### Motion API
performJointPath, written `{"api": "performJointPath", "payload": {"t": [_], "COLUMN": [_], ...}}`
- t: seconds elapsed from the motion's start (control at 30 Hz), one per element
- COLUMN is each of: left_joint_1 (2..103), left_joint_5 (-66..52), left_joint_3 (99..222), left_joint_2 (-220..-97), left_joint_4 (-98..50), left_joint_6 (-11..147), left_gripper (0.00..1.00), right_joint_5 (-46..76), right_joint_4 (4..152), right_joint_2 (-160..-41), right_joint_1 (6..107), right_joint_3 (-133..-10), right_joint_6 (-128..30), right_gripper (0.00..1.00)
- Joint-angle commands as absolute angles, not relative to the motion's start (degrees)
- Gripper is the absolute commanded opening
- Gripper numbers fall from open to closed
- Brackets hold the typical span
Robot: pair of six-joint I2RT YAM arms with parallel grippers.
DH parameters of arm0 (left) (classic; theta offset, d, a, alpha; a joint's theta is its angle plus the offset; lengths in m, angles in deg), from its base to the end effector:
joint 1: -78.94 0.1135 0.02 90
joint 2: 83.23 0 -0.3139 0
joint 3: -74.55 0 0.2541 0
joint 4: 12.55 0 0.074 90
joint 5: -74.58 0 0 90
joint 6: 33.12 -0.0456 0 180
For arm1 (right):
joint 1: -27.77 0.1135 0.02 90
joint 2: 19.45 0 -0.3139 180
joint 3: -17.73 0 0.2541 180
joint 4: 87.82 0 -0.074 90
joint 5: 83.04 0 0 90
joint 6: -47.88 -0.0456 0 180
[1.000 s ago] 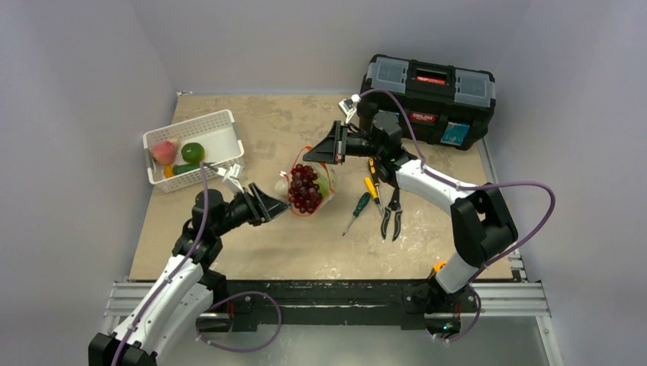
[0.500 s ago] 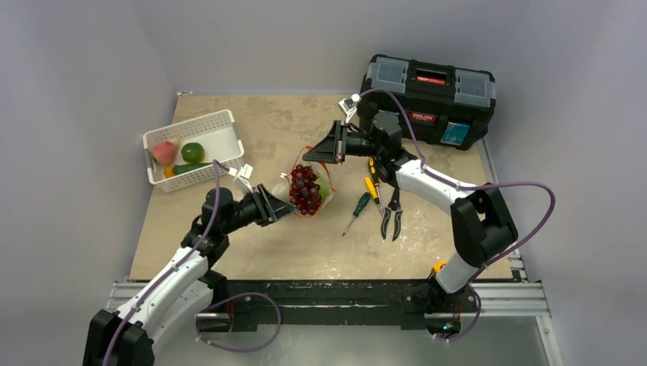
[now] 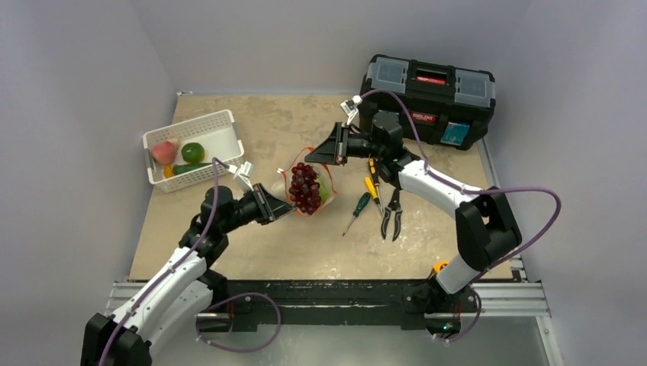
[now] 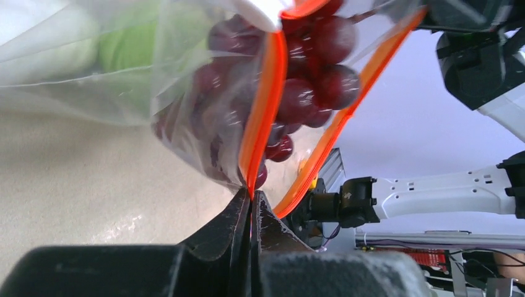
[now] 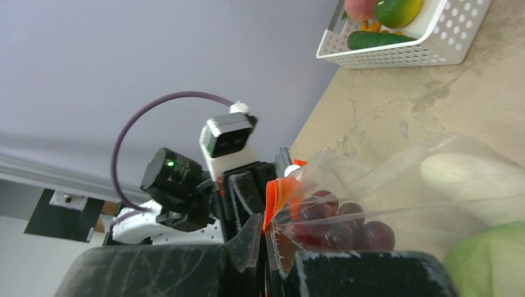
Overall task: Place the food in the zip-top bag and seal the zipper
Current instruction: Adjust the zipper food storage bag at the center of the board.
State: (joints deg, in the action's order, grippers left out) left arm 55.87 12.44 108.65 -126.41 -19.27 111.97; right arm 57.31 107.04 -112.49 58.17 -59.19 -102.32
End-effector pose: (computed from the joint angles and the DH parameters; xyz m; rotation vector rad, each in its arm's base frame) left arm 0.1315 -0.0792 0.2571 -0.1930 2.0475 -1.3529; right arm 0.3133 0.2245 0.3541 -0.3334 1.9314 1.8270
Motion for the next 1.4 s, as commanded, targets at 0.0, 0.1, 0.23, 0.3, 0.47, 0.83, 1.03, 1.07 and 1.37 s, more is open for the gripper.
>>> {"api": "performJointPath", "payload": {"t": [0.0,0.1,0.23,0.3,0.47,0.83,1.03,1.07,1.37], "left_joint_1": [55.65,55.65,55.65,55.65,55.59,55.56,55.65,55.65,55.82], "left_joint_5": [9.39,9.07,12.51,13.38,15.89,15.74,13.65,12.27,9.01], "left_joint_3": [116.36,120.95,124.89,125.27,123.78,120.90,124.99,125.86,127.46], "left_joint_2": [-122.10,-121.35,-122.40,-123.17,-126.42,-131.17,-128.62,-128.51,-128.76], "left_joint_4": [-22.98,-27.84,-28.35,-27.88,-22.81,-23.96,-29.86,-31.64,-34.39], "left_joint_6": [108.05,105.97,106.50,108.57,112.83,115.09,111.61,110.47,110.45], "left_gripper": [0.00,0.00,0.00,0.00,0.00,0.00,0.00,0.00,0.00], "right_joint_5": [52.00,47.94,38.80,34.20,30.58,27.23,21.99,21.35,22.71], "right_joint_4": [101.49,96.40,87.02,81.44,75.68,73.25,67.99,67.46,67.72], "right_joint_2": [-106.12,-104.53,-101.98,-100.42,-98.51,-104.82,-102.76,-102.46,-102.03], "right_joint_1": [58.20,58.08,58.08,58.27,59.40,65.21,65.27,65.30,66.09], "right_joint_3": [-61.73,-62.78,-65.58,-68.72,-72.96,-71.77,-75.68,-76.21,-73.88], "right_joint_6": [-96.27,-92.63,-85.38,-80.77,-76.80,-74.06,-69.20,-69.08,-69.16], "right_gripper": [0.00,0.00,0.00,0.00,0.00,0.00,0.00,0.00,0.00]}}
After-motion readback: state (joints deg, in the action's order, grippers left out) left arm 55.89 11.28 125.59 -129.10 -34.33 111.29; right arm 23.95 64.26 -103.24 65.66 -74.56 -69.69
